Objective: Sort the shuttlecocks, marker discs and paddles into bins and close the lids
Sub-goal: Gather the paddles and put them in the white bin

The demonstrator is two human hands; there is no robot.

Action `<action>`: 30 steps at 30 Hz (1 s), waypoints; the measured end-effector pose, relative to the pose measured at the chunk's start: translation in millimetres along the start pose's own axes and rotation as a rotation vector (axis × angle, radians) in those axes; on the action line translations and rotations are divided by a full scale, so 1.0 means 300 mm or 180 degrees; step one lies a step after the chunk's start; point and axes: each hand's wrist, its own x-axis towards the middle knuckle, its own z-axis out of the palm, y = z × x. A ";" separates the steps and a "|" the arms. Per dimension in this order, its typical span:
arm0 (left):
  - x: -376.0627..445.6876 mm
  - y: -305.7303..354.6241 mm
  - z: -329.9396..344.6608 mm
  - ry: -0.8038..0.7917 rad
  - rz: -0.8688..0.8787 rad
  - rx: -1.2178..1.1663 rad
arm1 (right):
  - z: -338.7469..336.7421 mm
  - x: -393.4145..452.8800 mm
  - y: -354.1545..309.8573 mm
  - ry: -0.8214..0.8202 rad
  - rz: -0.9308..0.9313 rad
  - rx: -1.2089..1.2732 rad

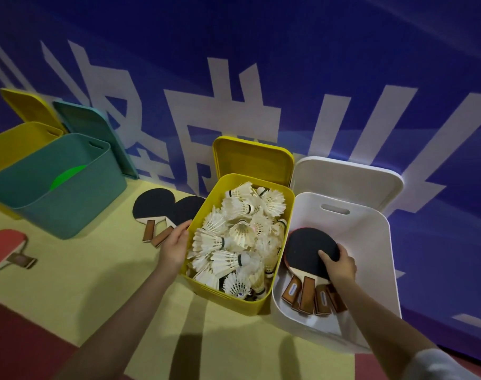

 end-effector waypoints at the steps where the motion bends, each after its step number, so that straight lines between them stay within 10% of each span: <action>1: -0.001 -0.001 0.000 -0.0009 0.0052 -0.0056 | -0.007 -0.005 -0.003 -0.0007 -0.0033 -0.0110; 10: -0.008 0.009 -0.005 -0.0321 0.0049 -0.0407 | -0.039 -0.207 -0.227 0.0638 -0.0871 0.0698; 20: 0.105 -0.019 -0.167 -0.0591 -0.0353 -0.0454 | 0.170 -0.558 -0.793 -0.0219 -0.1725 0.1797; 30: 0.405 -0.083 -0.574 -0.0450 -0.0392 -0.0123 | 0.719 -0.616 -1.109 -0.0609 -0.1554 0.1270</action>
